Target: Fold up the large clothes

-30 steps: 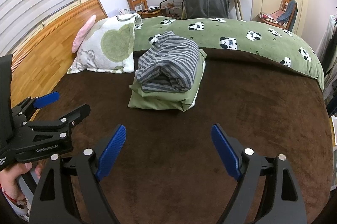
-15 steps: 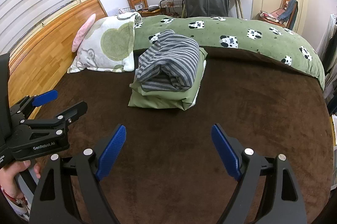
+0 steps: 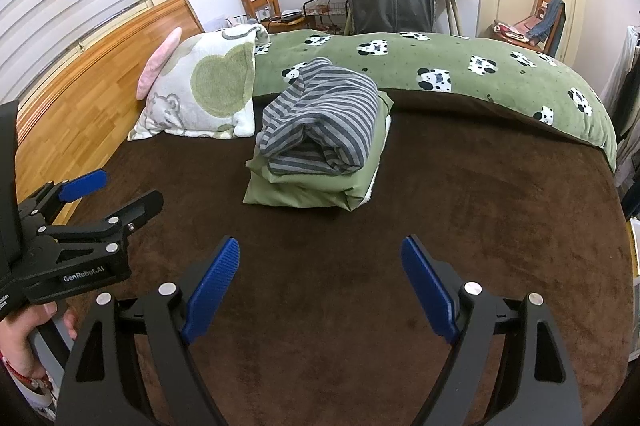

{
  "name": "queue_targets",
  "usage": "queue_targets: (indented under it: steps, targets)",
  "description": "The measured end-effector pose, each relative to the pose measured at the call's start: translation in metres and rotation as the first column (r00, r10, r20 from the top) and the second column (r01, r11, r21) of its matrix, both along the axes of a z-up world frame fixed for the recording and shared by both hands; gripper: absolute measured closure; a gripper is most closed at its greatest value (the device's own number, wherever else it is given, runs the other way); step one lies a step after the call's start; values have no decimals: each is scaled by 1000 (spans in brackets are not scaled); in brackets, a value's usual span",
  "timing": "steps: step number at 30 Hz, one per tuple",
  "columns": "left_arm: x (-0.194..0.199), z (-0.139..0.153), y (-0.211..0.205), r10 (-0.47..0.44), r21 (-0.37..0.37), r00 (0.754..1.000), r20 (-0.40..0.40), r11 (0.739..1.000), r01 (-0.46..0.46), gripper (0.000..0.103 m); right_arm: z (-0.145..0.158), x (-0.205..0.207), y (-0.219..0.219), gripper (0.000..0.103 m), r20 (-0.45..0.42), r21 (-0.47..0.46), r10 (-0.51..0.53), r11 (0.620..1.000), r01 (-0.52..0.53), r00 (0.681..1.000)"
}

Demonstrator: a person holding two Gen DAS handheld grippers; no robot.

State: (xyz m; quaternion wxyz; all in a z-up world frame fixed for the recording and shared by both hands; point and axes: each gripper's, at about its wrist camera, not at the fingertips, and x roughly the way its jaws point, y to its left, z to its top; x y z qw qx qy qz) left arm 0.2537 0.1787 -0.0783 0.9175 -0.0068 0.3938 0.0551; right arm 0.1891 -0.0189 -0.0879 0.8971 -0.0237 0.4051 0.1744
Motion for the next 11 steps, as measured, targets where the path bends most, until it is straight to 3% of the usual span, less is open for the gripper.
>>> queue_targets:
  steps: [11]
  targets:
    - [1, 0, 8, 28, 5, 1000, -10, 1000, -28, 6, 0, 1, -1, 20, 0, -1, 4, 1000, -4, 1000]
